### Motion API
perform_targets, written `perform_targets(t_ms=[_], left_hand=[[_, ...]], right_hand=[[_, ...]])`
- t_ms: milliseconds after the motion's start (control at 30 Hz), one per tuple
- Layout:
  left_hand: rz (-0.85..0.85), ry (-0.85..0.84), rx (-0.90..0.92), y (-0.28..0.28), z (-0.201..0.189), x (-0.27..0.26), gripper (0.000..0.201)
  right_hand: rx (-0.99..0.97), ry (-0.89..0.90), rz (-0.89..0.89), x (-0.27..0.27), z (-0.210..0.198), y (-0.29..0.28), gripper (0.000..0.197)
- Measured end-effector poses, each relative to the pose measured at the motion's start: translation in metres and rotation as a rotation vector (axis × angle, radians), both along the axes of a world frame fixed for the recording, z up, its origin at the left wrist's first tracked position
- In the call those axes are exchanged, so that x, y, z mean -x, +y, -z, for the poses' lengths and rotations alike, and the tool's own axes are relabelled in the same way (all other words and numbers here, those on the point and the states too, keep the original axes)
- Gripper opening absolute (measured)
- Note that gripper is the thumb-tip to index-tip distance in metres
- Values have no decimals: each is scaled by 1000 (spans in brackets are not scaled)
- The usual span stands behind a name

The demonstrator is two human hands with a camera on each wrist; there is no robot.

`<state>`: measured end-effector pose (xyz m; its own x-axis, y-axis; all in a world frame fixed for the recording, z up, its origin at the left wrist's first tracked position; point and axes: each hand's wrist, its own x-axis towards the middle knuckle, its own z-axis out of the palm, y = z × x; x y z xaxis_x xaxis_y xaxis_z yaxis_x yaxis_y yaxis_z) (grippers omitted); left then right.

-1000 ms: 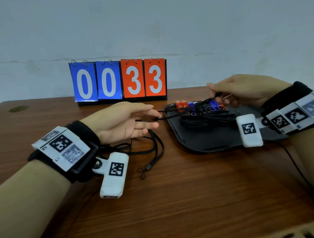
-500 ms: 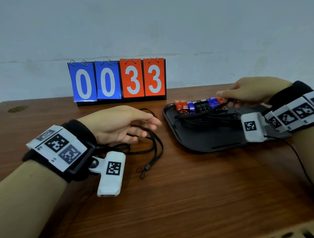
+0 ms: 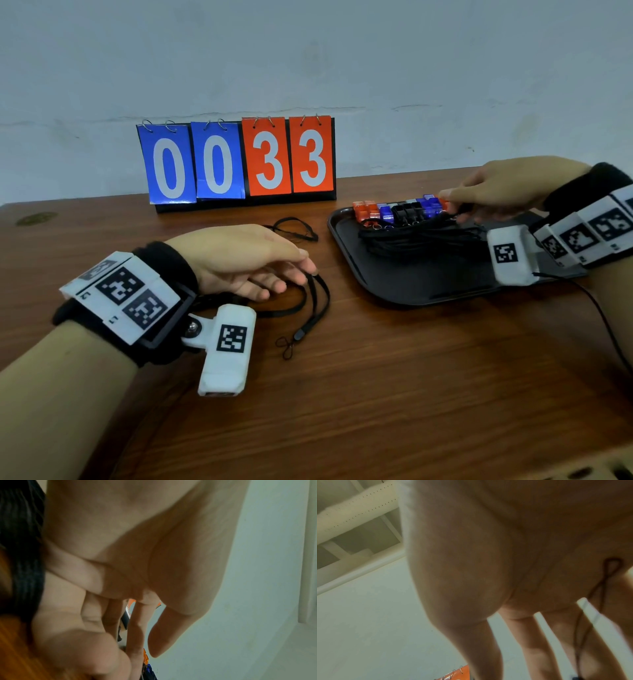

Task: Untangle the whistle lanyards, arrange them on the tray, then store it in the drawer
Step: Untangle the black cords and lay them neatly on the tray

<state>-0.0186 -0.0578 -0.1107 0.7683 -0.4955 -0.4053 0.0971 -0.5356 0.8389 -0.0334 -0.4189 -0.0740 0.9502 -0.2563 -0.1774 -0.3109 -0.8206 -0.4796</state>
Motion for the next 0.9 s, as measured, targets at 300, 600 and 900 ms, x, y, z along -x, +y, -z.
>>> perform_targets(t_ms=[300, 600, 900], left_hand=[[45, -103, -66, -2, 1, 3, 23], [-6, -93, -36, -5, 3, 2, 30], [-83, -90, 9, -9, 2, 5, 36]], right_hand=[[412, -69, -88, 7, -9, 9, 53], [150, -89, -141, 11, -9, 18, 46], [108, -99, -149, 14, -9, 23, 41]])
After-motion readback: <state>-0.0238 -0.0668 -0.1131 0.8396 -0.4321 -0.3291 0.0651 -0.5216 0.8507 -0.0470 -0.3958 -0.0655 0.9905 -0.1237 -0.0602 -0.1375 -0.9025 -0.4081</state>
